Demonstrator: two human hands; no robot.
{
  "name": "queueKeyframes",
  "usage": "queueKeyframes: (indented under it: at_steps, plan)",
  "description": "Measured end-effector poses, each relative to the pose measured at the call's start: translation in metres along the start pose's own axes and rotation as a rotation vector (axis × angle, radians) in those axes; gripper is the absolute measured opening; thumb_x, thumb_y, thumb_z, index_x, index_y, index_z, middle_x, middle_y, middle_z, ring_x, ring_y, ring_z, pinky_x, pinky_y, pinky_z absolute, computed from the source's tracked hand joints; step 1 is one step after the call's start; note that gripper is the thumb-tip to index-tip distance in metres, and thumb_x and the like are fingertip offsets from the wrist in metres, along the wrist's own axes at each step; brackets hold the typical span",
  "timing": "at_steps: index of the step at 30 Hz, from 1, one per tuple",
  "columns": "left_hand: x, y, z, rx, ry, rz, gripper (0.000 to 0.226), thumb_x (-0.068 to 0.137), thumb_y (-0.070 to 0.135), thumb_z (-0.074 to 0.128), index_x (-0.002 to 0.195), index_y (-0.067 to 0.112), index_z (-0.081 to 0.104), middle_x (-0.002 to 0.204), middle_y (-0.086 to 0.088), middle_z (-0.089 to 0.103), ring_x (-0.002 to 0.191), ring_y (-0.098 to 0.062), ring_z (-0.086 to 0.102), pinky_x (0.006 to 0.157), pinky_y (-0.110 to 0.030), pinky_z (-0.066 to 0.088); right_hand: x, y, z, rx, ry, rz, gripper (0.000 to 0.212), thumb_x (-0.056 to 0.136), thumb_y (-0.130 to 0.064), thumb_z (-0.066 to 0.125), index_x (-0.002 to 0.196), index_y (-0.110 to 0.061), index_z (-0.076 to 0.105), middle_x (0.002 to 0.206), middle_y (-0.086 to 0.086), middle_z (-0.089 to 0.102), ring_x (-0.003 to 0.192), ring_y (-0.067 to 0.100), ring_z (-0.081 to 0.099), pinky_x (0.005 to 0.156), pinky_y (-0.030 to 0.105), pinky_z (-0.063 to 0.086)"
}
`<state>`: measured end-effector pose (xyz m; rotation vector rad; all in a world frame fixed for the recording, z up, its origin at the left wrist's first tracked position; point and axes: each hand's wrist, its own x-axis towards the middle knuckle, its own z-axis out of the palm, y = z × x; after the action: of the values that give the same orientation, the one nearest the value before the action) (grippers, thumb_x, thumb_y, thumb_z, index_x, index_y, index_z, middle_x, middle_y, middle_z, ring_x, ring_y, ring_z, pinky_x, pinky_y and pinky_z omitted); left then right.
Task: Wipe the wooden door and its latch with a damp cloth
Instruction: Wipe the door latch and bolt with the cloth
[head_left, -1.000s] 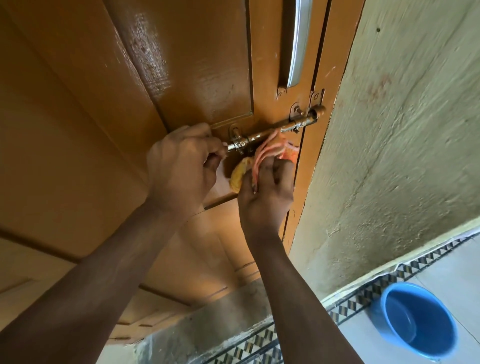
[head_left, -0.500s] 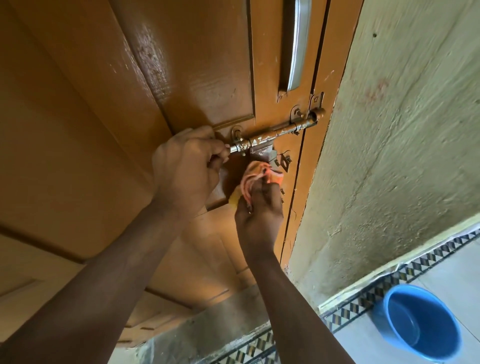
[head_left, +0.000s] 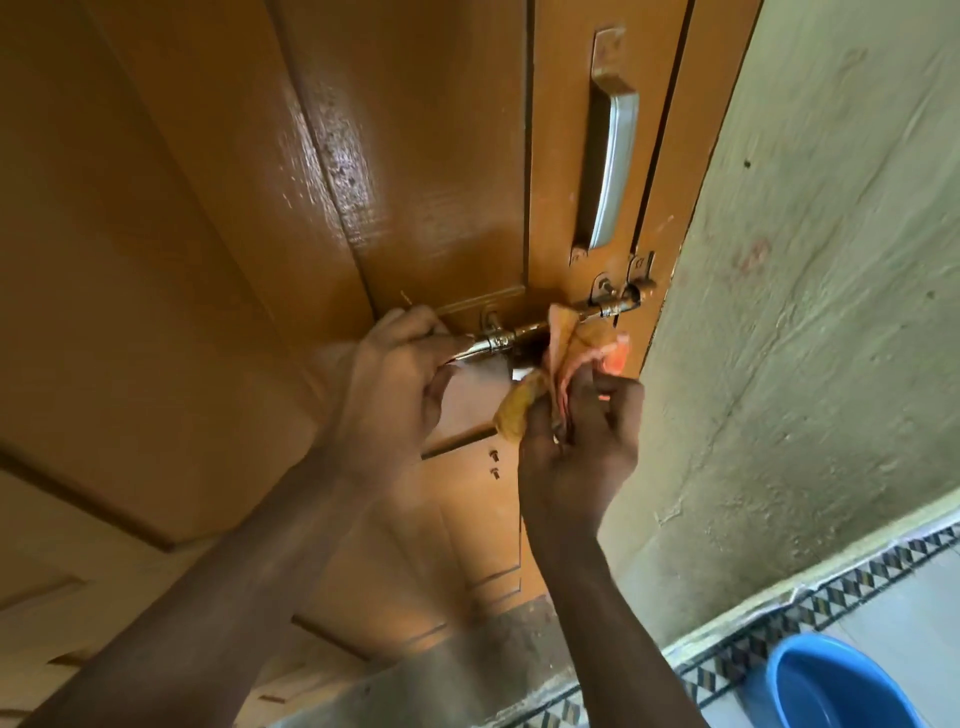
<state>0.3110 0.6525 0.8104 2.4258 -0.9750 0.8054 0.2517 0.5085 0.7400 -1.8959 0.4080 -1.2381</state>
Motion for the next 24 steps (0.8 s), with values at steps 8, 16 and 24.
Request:
queueKeyframes:
  at_steps: [8, 16, 24]
  plan:
    - [-0.024, -0.006, -0.005, 0.172, 0.132, -0.127, 0.006, 0.091, 0.015, 0.077, 0.093, 0.011, 0.08, 0.093, -0.008, 0.065, 0.086, -0.031, 0.057, 0.067, -0.048, 0.051, 0.019, -0.011, 0.002, -0.415, -0.363, -0.497, 0.06, 0.082, -0.032, 0.052, 0.14, -0.016, 0.059, 0.136, 0.023, 0.056, 0.118, 0.042, 0.045, 0.077, 0.043, 0.058]
    - [-0.016, -0.012, -0.028, 0.612, 0.066, -0.057, 0.077, 0.093, 0.051, 0.06, 0.161, 0.028, 0.033, 0.173, 0.0, 0.017, 0.157, -0.025, 0.011, 0.125, -0.051, 0.004, 0.011, -0.033, 0.001, -0.449, -0.455, -0.538, 0.062, 0.08, -0.03, 0.052, 0.14, -0.014, 0.058, 0.134, 0.023, 0.057, 0.121, 0.042, 0.041, 0.079, 0.044, 0.058]
    - [-0.015, -0.021, -0.012, 0.573, 0.116, -0.064, 0.066, 0.099, 0.047, 0.056, 0.161, 0.033, 0.035, 0.173, 0.001, 0.015, 0.158, -0.023, -0.002, 0.12, -0.054, -0.016, 0.008, -0.035, 0.001, -0.459, -0.508, -0.452, 0.069, 0.075, -0.023, 0.072, 0.142, -0.016, 0.056, 0.137, 0.023, 0.054, 0.123, 0.046, 0.047, 0.079, 0.047, 0.061]
